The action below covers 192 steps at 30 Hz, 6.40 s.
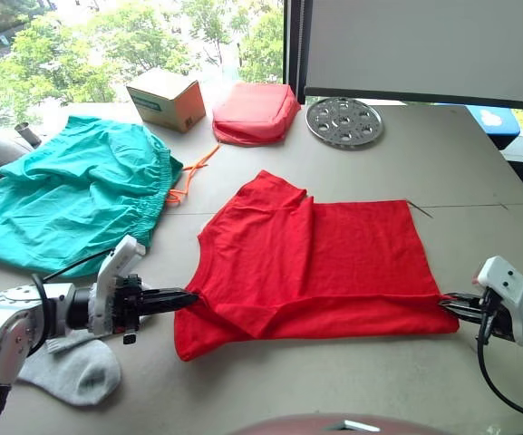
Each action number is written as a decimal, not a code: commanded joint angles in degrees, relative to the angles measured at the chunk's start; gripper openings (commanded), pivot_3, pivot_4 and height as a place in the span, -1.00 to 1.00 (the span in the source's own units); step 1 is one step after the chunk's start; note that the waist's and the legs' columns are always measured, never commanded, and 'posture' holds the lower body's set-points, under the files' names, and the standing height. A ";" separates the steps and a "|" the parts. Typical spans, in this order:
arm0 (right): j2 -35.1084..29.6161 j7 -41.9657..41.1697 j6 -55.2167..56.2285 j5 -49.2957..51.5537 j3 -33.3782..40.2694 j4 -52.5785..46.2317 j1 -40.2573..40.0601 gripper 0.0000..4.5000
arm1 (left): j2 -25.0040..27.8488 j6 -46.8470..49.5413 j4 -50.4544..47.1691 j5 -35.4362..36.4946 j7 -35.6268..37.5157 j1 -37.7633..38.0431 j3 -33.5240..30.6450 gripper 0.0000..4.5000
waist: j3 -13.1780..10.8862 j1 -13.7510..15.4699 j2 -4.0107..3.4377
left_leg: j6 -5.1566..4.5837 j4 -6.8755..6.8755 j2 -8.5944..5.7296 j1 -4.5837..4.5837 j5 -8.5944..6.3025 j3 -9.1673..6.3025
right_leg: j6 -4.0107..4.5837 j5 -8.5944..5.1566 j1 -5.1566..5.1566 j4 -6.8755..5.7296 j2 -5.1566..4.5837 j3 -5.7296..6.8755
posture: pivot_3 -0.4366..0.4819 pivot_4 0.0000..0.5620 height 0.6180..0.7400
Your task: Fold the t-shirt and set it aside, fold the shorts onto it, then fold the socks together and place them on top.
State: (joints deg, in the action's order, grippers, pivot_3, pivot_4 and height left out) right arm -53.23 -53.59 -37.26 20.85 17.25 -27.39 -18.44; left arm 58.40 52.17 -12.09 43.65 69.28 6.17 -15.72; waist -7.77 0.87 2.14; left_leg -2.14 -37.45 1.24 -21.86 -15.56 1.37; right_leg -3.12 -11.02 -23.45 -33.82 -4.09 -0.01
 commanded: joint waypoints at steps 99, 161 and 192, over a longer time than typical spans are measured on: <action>5.51 0.40 22.76 -3.69 1.63 -7.29 -12.16 0.92 | -5.97 -14.00 -11.48 1.98 -3.53 12.48 -7.94 0.09 | 0.78 0.02 -0.55 | 0.00 0.00 0.01 -0.01 -0.01 0.02 | -0.17 -0.13 -0.02 0.03 -0.04 0.01 | -0.05 -0.47 0.98; 4.20 4.23 44.97 -26.20 -6.55 14.67 -6.72 -0.72 | -6.97 -102.60 23.49 -45.26 -22.28 9.71 12.96 -0.52 | 1.06 1.65 -0.49 | 0.25 -0.09 0.95 0.46 -0.13 1.67 | -0.19 -0.14 0.48 0.19 -1.05 1.21 | -0.05 -0.47 0.98; -2.63 -12.47 32.98 -10.78 3.94 4.53 -20.79 -1.00 | 0.01 -87.30 0.45 -26.09 -5.02 29.44 10.35 -0.98 | 0.61 1.49 -0.42 | 0.26 -0.01 1.29 0.18 -0.46 2.62 | -0.21 -0.14 -0.23 0.11 -1.92 2.43 | -0.05 -0.47 0.98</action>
State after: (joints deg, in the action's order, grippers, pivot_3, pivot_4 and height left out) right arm -55.26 -65.01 -3.70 9.26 19.18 -21.50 -38.65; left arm 57.91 -35.27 -9.47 16.32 63.98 34.89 -3.84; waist -7.15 2.35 1.72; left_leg -1.88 -37.45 2.54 -21.69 -16.02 3.98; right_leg -3.32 -11.16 -23.68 -33.71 -6.01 2.42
